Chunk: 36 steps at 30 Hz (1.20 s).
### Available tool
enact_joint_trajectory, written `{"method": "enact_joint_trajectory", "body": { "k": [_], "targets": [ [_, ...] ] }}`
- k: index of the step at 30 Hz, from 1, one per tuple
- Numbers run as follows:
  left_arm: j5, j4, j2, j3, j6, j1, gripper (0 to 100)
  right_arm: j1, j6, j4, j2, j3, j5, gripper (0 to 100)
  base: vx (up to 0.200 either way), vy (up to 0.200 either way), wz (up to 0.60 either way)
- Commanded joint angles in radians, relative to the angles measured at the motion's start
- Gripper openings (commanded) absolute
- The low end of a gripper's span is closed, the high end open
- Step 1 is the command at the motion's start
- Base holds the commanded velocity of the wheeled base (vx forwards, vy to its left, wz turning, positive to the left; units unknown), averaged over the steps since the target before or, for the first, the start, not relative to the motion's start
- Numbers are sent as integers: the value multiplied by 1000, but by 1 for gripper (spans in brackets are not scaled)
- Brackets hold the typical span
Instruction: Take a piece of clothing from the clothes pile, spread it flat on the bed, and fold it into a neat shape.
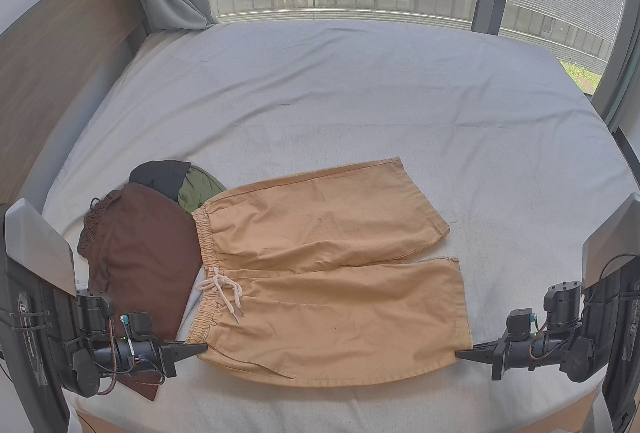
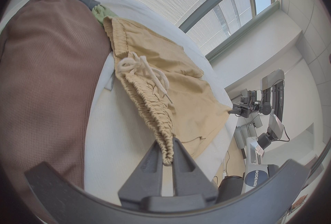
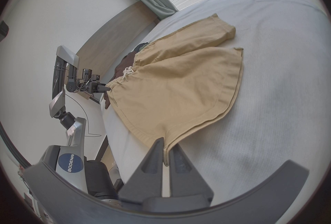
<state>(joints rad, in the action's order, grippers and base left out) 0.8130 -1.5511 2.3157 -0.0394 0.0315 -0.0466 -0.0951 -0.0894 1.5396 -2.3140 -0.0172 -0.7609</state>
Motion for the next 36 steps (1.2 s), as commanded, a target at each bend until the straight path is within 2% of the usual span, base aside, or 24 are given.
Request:
{"method": "enact_joint_trajectory", "body": {
  "k": [1,6,8,12,28,36],
  "targets": [
    [0,-1,-42,-20,15,4,0,-2,5,1,58,8,-3,0,0,0,0],
    [-2,-1,-93,-56,91,17,0,-9,49,1,110,0,-8,0,0,0,0],
    [-8,-1,-133,-77,156,33,0,-12,76,1,140,-12,-21,0,0,0,0],
    [-12,-1,-167,-94,205,45,0,-15,92,1,170,-20,-23,0,0,0,0],
    [-23,-3,-173,-152,248,37,0,-17,146,1,262,-38,-23,0,0,0,0],
    [-87,-3,-174,-194,306,44,0,-17,214,1,308,-78,-20,0,0,0,0]
  ]
}}
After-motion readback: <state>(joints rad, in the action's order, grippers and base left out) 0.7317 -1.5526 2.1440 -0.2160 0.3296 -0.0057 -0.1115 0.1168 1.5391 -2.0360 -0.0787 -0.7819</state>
